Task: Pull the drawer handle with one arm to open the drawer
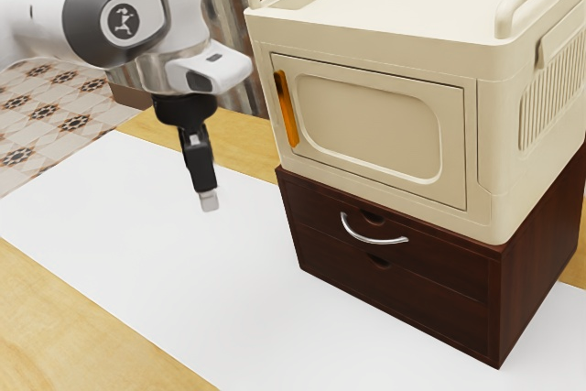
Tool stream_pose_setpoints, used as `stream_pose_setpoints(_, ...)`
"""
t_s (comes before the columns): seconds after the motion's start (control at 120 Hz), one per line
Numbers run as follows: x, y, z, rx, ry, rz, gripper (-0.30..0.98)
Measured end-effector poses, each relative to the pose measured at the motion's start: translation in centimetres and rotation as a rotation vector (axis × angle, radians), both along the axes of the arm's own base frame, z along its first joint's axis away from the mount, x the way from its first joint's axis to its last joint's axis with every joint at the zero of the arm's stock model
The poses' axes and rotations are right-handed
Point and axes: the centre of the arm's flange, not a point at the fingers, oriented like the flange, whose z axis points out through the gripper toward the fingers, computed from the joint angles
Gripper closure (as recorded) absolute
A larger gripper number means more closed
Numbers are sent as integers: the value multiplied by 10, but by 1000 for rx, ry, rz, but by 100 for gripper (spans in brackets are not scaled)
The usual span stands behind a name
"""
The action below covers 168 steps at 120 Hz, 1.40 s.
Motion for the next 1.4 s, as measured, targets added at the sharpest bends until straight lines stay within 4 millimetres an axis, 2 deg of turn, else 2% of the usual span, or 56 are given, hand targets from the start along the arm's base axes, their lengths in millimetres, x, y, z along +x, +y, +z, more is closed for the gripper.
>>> stream_pose_setpoints(0.242,0,15,0,-6,-10,-33,0)
stream_pose_setpoints(0.275,-4,17,2,-10,-13,-35,0)
stream_pose_setpoints(0.342,-26,16,5,-15,-10,-37,0)
stream_pose_setpoints(0.375,-37,6,9,-17,-14,-57,0)
stream_pose_setpoints(0.45,-55,-36,11,-20,-16,-145,0)
stream_pose_setpoints(0.517,-63,-58,9,-24,-8,-192,0)
stream_pose_setpoints(0.775,-78,-123,12,-10,-23,-388,0)
stream_pose_setpoints(0.875,-76,-138,14,-5,-55,-482,0)
stream_pose_setpoints(0.967,-77,-159,1,40,-95,-584,0)
stream_pose_setpoints(1.117,-71,-166,-18,141,-201,-701,0)
stream_pose_setpoints(1.317,-57,-172,-12,177,-345,-795,0)
stream_pose_setpoints(1.4,-53,-172,-19,160,-361,-814,6)
